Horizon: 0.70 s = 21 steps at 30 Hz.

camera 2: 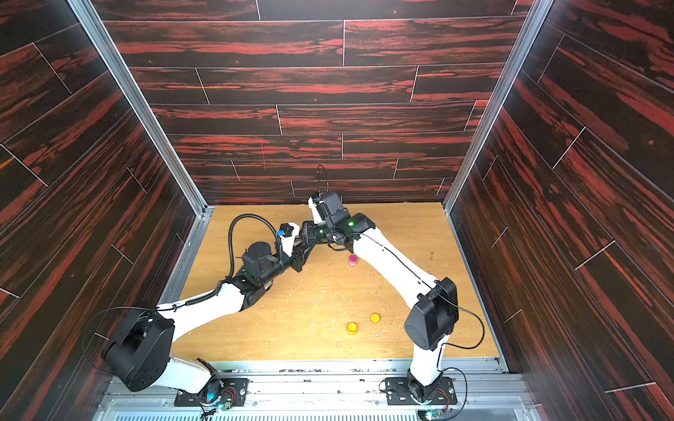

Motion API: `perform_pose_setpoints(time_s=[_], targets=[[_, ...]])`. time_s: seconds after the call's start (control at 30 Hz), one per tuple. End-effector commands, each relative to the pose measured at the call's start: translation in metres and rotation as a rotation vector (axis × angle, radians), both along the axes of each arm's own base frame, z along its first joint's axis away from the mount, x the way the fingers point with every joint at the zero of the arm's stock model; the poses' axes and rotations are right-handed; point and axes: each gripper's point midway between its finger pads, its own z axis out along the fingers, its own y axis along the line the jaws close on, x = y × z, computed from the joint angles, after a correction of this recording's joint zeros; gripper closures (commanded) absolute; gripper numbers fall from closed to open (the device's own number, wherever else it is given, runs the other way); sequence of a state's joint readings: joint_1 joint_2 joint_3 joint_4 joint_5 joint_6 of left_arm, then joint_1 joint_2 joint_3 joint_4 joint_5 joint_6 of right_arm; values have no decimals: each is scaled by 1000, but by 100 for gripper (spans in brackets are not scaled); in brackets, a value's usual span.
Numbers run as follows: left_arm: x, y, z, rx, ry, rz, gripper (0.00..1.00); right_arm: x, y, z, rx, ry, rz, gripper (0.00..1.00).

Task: Close the paint jar lid
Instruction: Screw the lid onto the paint jar.

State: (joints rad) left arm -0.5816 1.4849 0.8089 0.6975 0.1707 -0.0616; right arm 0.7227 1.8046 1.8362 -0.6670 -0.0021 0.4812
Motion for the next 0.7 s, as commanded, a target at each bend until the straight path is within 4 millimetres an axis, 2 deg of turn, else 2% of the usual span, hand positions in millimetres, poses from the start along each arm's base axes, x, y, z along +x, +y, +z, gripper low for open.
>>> perform_pose_setpoints(time_s=[0.0, 0.3, 0.5, 0.67], targets=[[-7, 5, 45, -68, -148, 19, 87, -31, -6, 35, 36, 19, 21, 44], [-29, 16, 42, -59, -136, -2, 87, -44, -40, 68, 24, 18, 69, 41], [-39, 19, 45, -67, -139, -20, 87, -48, -47, 78, -14, 18, 102, 40], [-52, 16, 51, -92, -135, -74, 87, -57, -43, 82, -34, -10, 204, 40]])
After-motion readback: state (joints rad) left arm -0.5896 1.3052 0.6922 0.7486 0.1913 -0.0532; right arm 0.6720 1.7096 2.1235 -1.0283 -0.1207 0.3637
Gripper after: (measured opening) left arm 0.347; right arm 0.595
